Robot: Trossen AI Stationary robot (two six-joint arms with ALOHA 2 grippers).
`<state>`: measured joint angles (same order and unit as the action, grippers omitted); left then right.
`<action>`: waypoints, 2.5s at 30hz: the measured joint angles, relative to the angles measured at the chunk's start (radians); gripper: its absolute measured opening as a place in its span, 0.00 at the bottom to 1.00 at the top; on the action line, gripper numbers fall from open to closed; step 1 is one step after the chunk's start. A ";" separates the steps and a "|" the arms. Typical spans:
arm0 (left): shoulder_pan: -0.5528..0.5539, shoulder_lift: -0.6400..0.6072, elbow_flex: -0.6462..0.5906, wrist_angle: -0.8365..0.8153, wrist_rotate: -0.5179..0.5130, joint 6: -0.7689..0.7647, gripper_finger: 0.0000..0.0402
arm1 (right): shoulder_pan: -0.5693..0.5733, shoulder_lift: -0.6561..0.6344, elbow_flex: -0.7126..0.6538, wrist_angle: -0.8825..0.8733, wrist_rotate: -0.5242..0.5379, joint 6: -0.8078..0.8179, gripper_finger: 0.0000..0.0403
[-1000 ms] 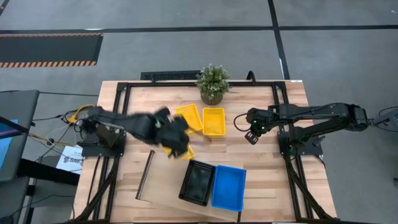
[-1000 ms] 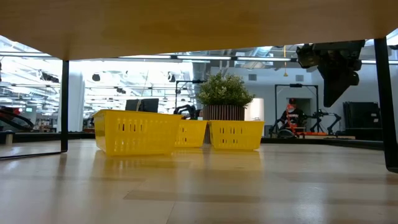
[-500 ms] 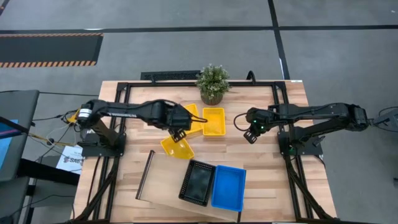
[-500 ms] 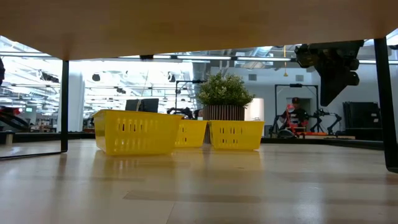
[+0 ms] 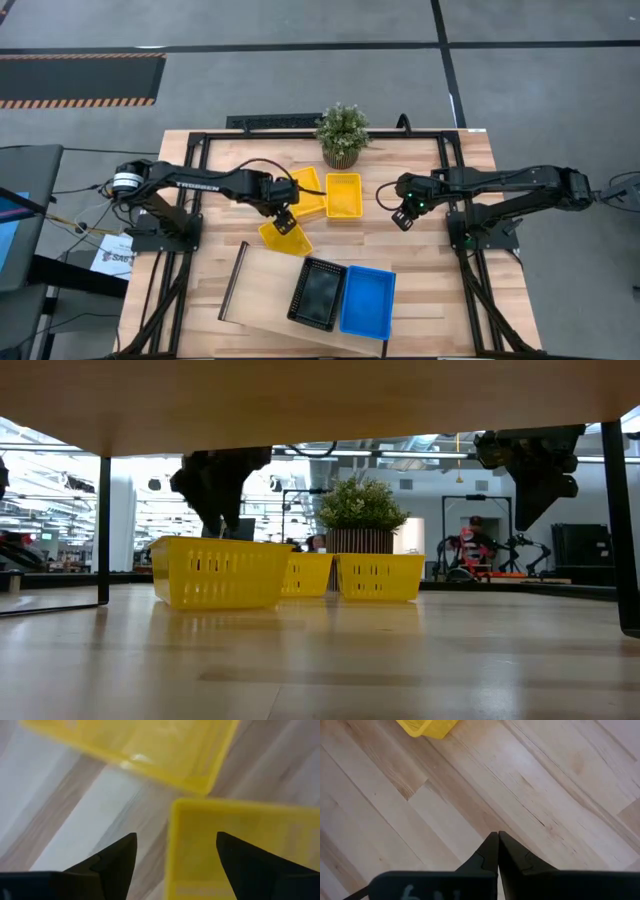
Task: Stack baskets on shelf by color
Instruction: Put the bottom yellow bin on the shelf
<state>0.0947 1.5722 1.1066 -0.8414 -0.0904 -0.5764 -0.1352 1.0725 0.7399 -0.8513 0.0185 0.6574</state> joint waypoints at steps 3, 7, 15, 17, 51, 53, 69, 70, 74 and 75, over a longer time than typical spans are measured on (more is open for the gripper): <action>0.006 0.000 -0.025 0.010 -0.020 0.008 0.65 | 0.000 0.000 0.000 0.000 0.000 -0.001 0.06; 0.012 0.000 -0.066 0.021 -0.020 0.008 0.65 | -0.005 0.000 0.000 0.000 0.001 -0.001 0.06; 0.011 0.000 -0.131 0.091 -0.011 0.027 0.62 | -0.005 0.000 0.000 0.001 0.002 -0.003 0.06; 0.011 0.000 -0.148 0.096 -0.011 0.025 0.58 | -0.005 0.000 0.000 0.000 0.002 -0.003 0.06; 0.107 -0.065 0.202 -0.397 -0.108 0.069 0.00 | -0.002 0.000 0.000 -0.001 0.000 -0.011 0.06; 0.108 -0.064 0.278 -0.420 -0.116 0.098 0.00 | -0.002 0.000 0.000 -0.001 0.000 -0.012 0.06; 0.015 -0.065 0.770 -0.623 0.173 0.550 0.00 | -0.002 0.000 0.000 -0.001 -0.002 -0.041 0.06; -0.008 -0.064 0.768 -0.619 0.194 0.576 0.00 | -0.002 0.000 0.000 -0.001 -0.002 -0.041 0.06; -0.116 -0.046 0.755 -0.607 0.213 0.597 0.00 | -0.002 0.000 0.000 0.000 -0.003 -0.041 0.06; -0.141 -0.040 0.753 -0.607 0.212 0.593 0.00 | -0.002 0.000 0.000 0.000 -0.003 -0.041 0.06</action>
<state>-0.0466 1.5326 1.8599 -1.4489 0.1211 0.0167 -0.1371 1.0729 0.7399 -0.8516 0.0154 0.6167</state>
